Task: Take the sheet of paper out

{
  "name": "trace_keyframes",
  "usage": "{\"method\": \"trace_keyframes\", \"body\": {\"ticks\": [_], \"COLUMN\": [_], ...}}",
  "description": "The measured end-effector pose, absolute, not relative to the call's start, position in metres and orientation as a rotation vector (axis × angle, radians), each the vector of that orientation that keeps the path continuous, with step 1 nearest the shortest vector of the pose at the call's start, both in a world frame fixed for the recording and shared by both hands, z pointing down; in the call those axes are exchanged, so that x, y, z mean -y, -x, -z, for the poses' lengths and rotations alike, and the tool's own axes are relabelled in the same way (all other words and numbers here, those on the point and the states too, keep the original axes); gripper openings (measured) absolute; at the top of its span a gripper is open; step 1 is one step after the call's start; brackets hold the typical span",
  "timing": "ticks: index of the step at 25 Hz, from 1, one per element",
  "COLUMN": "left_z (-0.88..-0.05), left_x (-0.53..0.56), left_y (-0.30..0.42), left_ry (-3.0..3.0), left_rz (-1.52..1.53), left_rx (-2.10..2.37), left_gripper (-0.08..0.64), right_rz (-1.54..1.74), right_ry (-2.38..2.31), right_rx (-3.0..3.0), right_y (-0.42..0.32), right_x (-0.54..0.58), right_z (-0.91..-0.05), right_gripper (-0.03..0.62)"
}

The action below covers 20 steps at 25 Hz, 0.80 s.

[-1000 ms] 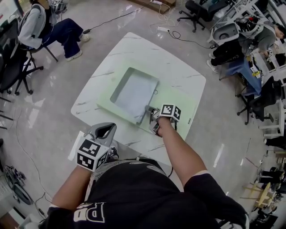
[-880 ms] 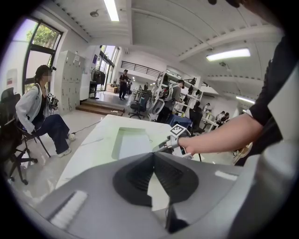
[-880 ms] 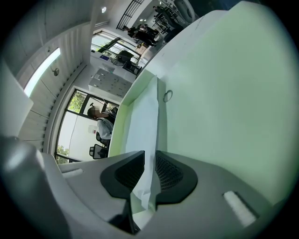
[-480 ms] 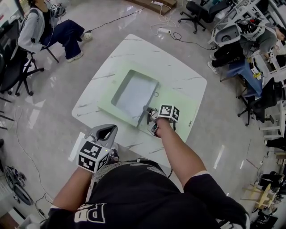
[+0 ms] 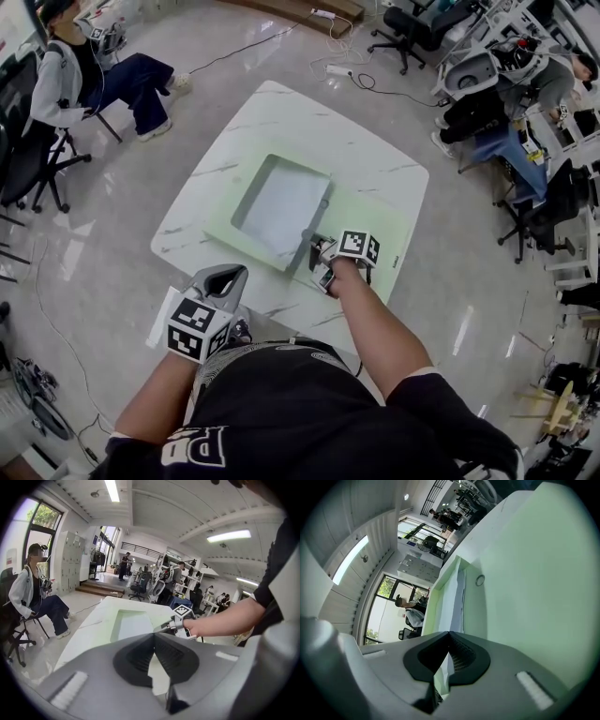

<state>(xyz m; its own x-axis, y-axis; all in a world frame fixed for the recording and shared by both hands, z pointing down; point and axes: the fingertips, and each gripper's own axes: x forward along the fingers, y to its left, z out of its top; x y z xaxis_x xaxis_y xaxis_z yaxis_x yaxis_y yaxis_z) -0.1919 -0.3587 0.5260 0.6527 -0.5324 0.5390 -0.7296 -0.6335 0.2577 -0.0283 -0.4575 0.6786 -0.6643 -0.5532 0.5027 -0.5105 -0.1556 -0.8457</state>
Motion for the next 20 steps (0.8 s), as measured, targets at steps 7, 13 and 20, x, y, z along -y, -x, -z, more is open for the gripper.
{"method": "trace_keyframes", "body": {"ticks": [7, 13, 20], "left_z": [-0.52, -0.511, -0.503], "left_x": [0.361, 0.36, 0.358], "left_y": [0.175, 0.159, 0.138], "left_ry": [-2.45, -2.472, -2.513], "left_rz": [-0.561, -0.525, -0.496], "left_rx": [0.947, 0.901, 0.847], "left_gripper": [0.057, 0.057, 0.057], "right_rz": [1.925, 1.843, 1.699], "right_ry": [1.287, 1.306, 1.289], "right_rx": [-1.953, -1.929, -1.872], "right_y": [0.003, -0.021, -0.052], "right_x": [0.442, 0.423, 0.399], "right_z": [-0.662, -0.638, -0.597], "right_gripper": [0.0, 0.0, 0.0]}}
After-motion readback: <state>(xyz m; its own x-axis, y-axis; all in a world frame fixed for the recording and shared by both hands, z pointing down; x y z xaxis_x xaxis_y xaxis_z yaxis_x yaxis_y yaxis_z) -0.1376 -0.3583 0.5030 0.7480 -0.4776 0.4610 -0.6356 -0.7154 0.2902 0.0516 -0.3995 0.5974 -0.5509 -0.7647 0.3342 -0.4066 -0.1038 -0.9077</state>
